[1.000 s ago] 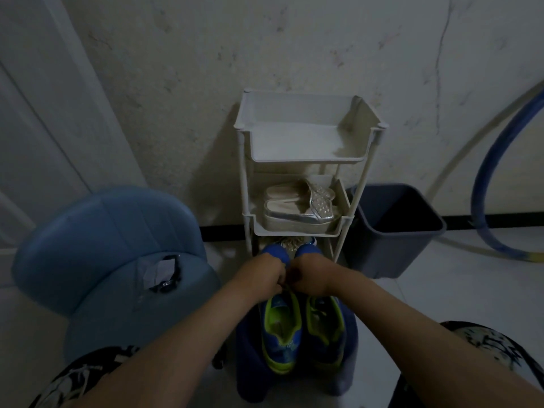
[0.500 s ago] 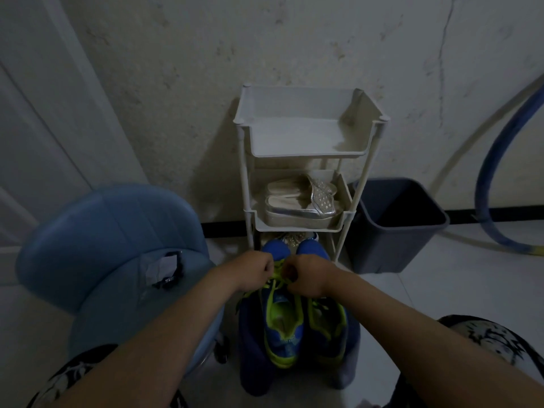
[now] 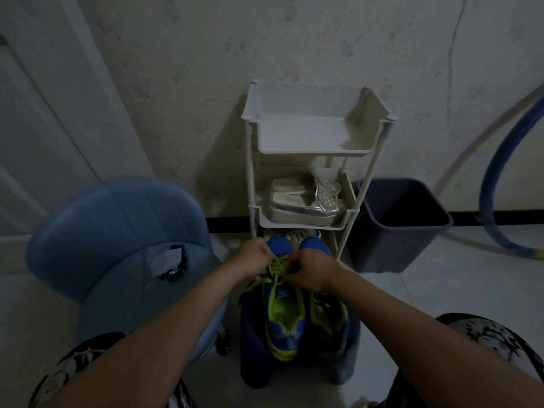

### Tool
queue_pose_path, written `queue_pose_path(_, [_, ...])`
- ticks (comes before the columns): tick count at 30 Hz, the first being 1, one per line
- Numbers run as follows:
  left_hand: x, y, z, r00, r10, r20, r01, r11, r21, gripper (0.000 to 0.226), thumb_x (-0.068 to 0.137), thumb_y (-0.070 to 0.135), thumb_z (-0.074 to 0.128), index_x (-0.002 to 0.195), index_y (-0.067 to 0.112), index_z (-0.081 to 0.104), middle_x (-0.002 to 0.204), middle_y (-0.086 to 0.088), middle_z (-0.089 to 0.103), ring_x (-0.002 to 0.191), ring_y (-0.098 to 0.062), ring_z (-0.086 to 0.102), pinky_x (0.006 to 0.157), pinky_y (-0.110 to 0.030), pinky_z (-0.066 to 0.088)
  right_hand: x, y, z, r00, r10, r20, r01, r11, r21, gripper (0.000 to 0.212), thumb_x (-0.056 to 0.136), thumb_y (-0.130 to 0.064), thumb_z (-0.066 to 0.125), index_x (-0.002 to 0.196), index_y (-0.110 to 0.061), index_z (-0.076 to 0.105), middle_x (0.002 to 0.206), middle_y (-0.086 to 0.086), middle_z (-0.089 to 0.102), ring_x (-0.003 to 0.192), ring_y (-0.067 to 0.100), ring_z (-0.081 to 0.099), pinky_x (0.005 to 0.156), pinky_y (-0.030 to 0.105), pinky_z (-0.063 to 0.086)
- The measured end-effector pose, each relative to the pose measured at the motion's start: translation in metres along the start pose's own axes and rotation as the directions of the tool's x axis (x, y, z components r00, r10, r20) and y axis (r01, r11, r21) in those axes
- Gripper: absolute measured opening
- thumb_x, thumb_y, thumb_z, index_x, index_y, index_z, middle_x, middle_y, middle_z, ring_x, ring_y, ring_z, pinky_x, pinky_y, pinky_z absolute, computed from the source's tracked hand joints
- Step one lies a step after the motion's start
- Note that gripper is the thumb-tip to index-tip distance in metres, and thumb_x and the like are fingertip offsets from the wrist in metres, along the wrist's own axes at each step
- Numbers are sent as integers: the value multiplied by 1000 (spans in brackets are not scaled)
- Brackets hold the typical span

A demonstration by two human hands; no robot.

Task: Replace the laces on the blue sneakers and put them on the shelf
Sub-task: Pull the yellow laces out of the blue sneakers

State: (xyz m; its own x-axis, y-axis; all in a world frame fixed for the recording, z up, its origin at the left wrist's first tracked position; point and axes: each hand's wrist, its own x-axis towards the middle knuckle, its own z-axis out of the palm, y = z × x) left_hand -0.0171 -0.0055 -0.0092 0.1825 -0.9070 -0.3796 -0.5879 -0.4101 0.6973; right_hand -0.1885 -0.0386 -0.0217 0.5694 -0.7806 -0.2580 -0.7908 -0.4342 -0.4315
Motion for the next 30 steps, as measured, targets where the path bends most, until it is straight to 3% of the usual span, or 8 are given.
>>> queue_pose_path(2, [-1, 1, -3, 992, 124, 3, -123, 980, 155, 4, 90, 18, 59, 90, 15, 63, 88, -4, 68, 82, -20, 65, 71, -30, 51, 2, -1, 2, 1000, 2, -25, -2, 1000, 23, 17, 85, -34, 69, 100, -27, 70, 106, -4, 70, 99, 15, 63, 84, 30, 52])
queue_pose_path(5, [-4, 4, -9, 941, 321, 108, -338, 879, 335, 37, 84, 17, 66, 121, 21, 65, 120, 3, 67, 111, -14, 61, 93, -28, 49, 5, -3, 2, 999, 16, -47, -13, 998, 65, 17, 85, -37, 69, 92, -22, 74, 96, 0, 72, 90, 17, 66, 80, 34, 55])
queue_pose_path(9, [-4, 12, -13, 888, 414, 202, -460, 796, 393, 9, 84, 23, 68, 91, 25, 74, 82, 4, 70, 81, -12, 65, 73, -28, 51, 7, -2, 0, 996, 3, -91, 7, 994, 106, 16, 87, -35, 69, 78, -21, 71, 82, 2, 70, 75, 17, 64, 72, 36, 54])
queue_pose_path(13, [0, 12, -14, 909, 387, 153, -408, 753, 517, 13, 89, 25, 65, 93, 21, 77, 94, 3, 73, 90, -15, 66, 83, -36, 54, 3, -2, 1, 999, 0, -45, 6, 992, 125, 16, 86, -30, 73, 91, -16, 77, 88, 1, 73, 78, 13, 64, 71, 28, 50])
queue_pose_path(20, [10, -1, -38, 955, 287, -68, -246, 902, 355, 17, 96, 20, 51, 87, 17, 65, 98, 0, 66, 88, -18, 59, 80, -39, 52, 5, 0, 0, 998, 59, -3, -59, 995, 82, 16, 82, -34, 72, 93, -23, 77, 95, -3, 74, 88, 11, 67, 82, 30, 56])
queue_pose_path(22, [7, -5, -36, 950, 313, -15, -278, 863, 422, 16, 94, 15, 52, 97, 20, 67, 107, 0, 64, 98, -19, 57, 87, -42, 51, 6, -1, 2, 998, 58, -9, -57, 997, 53, 17, 84, -35, 69, 91, -21, 76, 93, -1, 74, 86, 13, 67, 81, 33, 56])
queue_pose_path(25, [-4, 0, -24, 890, 437, 134, -445, 761, 472, 42, 88, 8, 52, 121, 30, 64, 121, -1, 61, 109, -22, 51, 94, -41, 47, 8, -3, 3, 998, 46, -43, -43, 997, 67, 24, 85, -35, 67, 82, -12, 73, 82, 6, 71, 77, 19, 66, 74, 37, 56])
queue_pose_path(30, [-10, 9, -12, 907, 371, 198, -416, 726, 547, 16, 86, 30, 64, 97, 27, 74, 94, 0, 70, 91, -20, 65, 82, -38, 54, 8, -5, 2, 996, 23, -86, -8, 984, 177, 20, 86, -28, 70, 70, -17, 68, 72, 3, 67, 69, 19, 63, 66, 33, 50])
